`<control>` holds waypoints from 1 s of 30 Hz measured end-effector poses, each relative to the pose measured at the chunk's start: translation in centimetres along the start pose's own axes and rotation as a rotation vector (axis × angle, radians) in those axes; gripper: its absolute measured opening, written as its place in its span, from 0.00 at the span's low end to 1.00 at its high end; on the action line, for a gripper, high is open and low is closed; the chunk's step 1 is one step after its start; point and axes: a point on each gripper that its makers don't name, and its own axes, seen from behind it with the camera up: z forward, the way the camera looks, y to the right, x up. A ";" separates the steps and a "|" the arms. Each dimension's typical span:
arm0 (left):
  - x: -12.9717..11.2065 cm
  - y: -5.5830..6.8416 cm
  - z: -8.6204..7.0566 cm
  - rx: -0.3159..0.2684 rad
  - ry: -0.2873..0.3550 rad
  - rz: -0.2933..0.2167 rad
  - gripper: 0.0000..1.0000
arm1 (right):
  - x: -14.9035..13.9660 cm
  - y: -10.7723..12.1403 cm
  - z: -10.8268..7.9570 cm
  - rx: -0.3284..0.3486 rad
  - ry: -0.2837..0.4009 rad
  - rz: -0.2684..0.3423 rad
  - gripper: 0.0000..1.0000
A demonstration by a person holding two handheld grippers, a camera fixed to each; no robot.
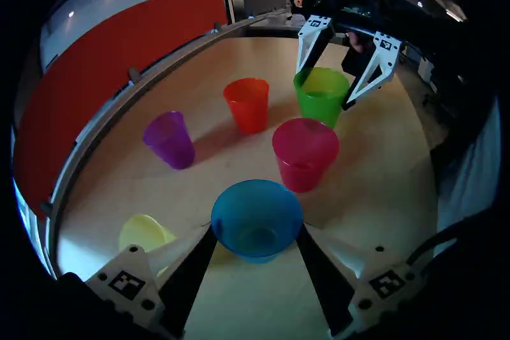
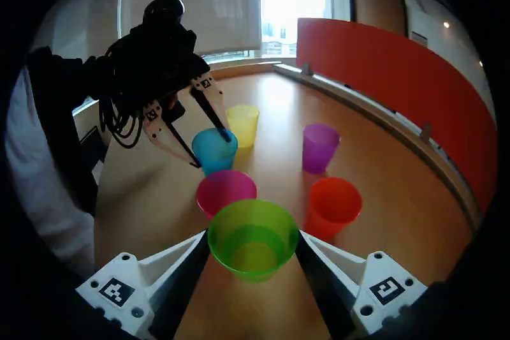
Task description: Pour water
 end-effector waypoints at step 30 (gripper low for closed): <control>-2.2 -0.2 0.8 0.001 -0.027 -0.034 0.86 | -2.6 0.4 1.7 -0.005 -0.039 0.004 0.93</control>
